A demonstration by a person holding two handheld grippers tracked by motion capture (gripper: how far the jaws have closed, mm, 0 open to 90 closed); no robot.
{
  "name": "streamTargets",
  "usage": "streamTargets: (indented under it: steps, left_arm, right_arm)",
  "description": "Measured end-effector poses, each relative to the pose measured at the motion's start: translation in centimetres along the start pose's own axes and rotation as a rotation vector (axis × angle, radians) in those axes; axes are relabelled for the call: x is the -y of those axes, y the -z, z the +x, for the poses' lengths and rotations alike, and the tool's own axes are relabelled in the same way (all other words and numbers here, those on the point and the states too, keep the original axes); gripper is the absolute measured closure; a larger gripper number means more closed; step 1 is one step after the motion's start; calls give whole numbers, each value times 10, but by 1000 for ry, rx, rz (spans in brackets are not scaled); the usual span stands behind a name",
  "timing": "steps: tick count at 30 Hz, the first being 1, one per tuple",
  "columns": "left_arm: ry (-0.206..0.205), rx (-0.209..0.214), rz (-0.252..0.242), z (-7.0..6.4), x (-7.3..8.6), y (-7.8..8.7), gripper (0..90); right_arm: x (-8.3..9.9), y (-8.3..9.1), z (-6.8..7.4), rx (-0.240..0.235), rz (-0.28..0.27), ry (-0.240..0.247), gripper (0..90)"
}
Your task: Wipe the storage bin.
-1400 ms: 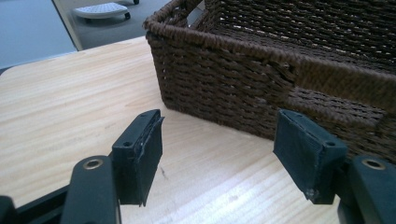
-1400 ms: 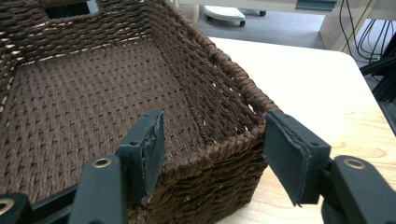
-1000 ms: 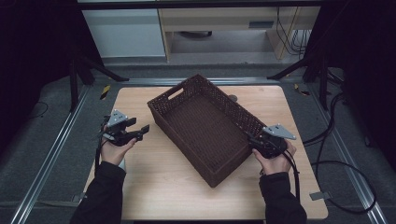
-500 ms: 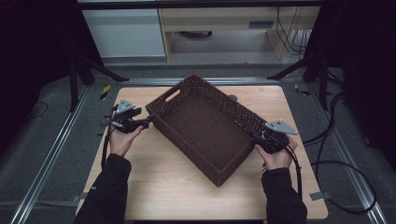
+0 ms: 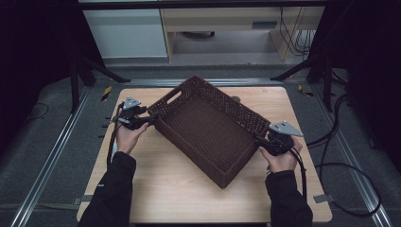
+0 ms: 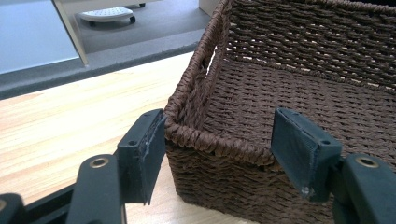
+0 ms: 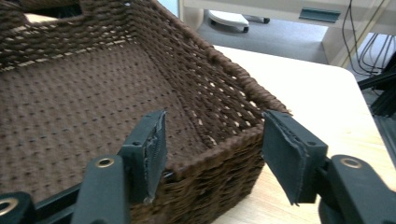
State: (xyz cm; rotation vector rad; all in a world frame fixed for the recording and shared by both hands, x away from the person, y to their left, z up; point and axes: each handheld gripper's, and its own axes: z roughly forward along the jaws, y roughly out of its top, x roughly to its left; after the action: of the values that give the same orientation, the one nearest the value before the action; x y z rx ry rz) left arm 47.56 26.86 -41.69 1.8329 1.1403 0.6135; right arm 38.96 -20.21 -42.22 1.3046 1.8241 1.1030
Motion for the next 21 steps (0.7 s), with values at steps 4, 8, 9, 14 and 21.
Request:
streamTargets:
  steps: [4, 8, 9, 14, 21]
  left_arm:
    - [0, -14, -13, -3, 2, 3, 348]
    - [8, 3, -14, -2, 4, 5, 349]
    - [4, 8, -10, -2, 4, 5, 346]
    - [9, 16, 1, 2, 4, 2, 351]
    - [11, 31, -2, 1, 5, 8, 390]
  right_arm:
    - [2, 1, 7, -33, 5, -4, 375]
    - [4, -5, 6, -25, 19, -1, 391]
    - [5, -6, 5, -26, 13, -9, 407]
    - [3, -13, 0, -3, 9, 1, 430]
    - [1, -7, 0, -30, 3, -8, 399]
